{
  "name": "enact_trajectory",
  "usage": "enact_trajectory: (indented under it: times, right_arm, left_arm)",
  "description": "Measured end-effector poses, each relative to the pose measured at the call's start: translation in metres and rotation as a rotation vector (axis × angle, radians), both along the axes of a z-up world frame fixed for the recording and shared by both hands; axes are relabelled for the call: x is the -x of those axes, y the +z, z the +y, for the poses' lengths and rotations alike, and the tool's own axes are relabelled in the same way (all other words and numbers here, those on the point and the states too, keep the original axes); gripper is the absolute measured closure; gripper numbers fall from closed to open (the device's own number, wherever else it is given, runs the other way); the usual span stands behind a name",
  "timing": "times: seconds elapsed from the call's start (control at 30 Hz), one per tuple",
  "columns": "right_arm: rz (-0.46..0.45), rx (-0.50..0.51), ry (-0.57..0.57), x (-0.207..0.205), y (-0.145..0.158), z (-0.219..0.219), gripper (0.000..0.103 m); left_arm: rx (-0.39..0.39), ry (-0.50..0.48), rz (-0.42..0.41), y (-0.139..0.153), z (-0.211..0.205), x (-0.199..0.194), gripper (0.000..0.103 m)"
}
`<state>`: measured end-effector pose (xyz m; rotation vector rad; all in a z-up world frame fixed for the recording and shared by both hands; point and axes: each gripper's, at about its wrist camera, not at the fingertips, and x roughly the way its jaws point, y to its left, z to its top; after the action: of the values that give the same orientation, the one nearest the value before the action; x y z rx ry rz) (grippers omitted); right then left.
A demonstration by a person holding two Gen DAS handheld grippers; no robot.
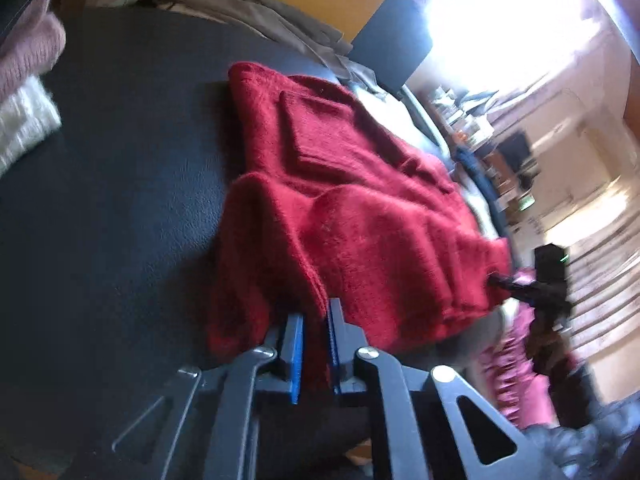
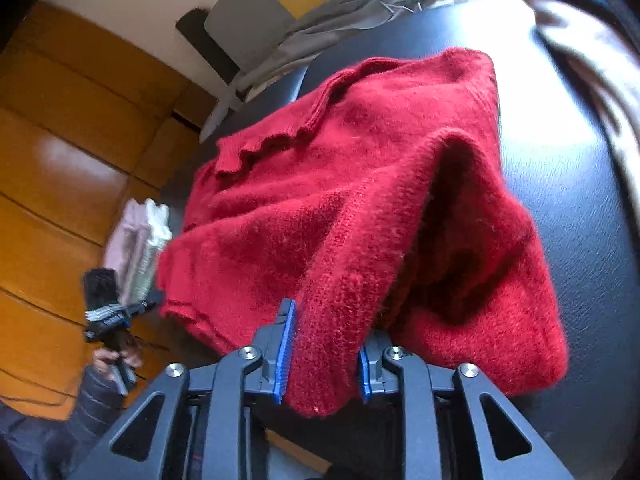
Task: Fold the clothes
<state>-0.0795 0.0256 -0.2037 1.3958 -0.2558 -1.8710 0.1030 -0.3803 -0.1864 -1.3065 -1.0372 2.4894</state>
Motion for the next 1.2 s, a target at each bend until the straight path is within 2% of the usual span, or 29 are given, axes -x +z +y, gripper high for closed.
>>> enact_trajectory:
  times: [0.1,0.23,0.37,0.43,0.5,0.57,0.6,0.63,0.67,0.7,0.73,0.8,0.9,0.97,1.0,1.07,1.13,1.2]
  right_arm:
    - [0.023,-0.004,0.029,0.0,0.007,-0.006,0.09]
    - [0.063,0.074,0.032,0.011,0.032,-0.008,0.09]
    - [0.094,0.142,-0.005,0.041,0.054,-0.009,0.09]
    - [0.084,0.177,-0.047,0.062,0.056,-0.008,0.09]
    - [0.048,0.202,-0.109,0.087,0.049,-0.004,0.089]
    - [-0.003,0.236,-0.172,0.11,0.034,-0.001,0.086]
    - [-0.032,0.255,-0.204,0.122,0.026,0.0,0.078]
    - [-0.063,0.28,-0.247,0.134,0.017,0.003,0.058]
    - [-0.085,0.303,-0.288,0.143,0.009,0.007,0.05]
    - [-0.09,0.315,-0.316,0.148,0.006,0.01,0.045]
    - [-0.103,0.337,-0.339,0.152,0.002,0.014,0.045]
    - [-0.115,0.358,-0.353,0.153,0.001,0.019,0.045]
    - [-0.018,0.315,-0.313,0.137,0.017,0.023,0.045]
    - [0.098,0.199,-0.283,0.121,0.033,0.023,0.045]
    - [0.147,0.15,-0.263,0.115,0.039,0.021,0.045]
    - [0.241,0.026,-0.201,0.105,0.048,0.008,0.045]
    - [0.346,-0.116,-0.119,0.1,0.052,-0.015,0.053]
    - [0.409,-0.208,-0.038,0.1,0.049,-0.033,0.06]
  left_arm:
    - [-0.096,0.011,0.094,0.019,-0.009,0.003,0.096]
    - [-0.175,0.03,0.209,0.045,-0.026,0.02,0.096]
    - [-0.228,0.074,0.308,0.067,-0.056,0.056,0.096]
    - [-0.226,0.115,0.298,0.064,-0.069,0.079,0.096]
    - [-0.233,0.171,0.249,0.051,-0.082,0.102,0.096]
    - [-0.249,0.255,0.184,0.03,-0.097,0.121,0.094]
    - [-0.265,0.296,0.152,0.018,-0.104,0.13,0.095]
    - [-0.316,0.309,0.129,0.007,-0.109,0.136,0.091]
    - [-0.36,0.32,0.118,0.0,-0.112,0.14,0.087]
    - [-0.356,0.335,0.118,-0.001,-0.112,0.139,0.084]
    - [-0.348,0.348,0.119,-0.001,-0.113,0.137,0.084]
    - [-0.282,0.369,0.113,0.004,-0.111,0.127,0.084]
    - [-0.145,0.388,0.131,0.018,-0.107,0.106,0.084]
    - [-0.079,0.389,0.147,0.024,-0.104,0.091,0.083]
    - [-0.057,0.383,0.139,0.024,-0.103,0.086,0.083]
    - [0.037,0.332,0.103,0.024,-0.09,0.083,0.083]
    - [0.152,0.279,0.089,0.027,-0.072,0.084,0.082]
    - [0.251,0.231,0.104,0.032,-0.056,0.086,0.082]
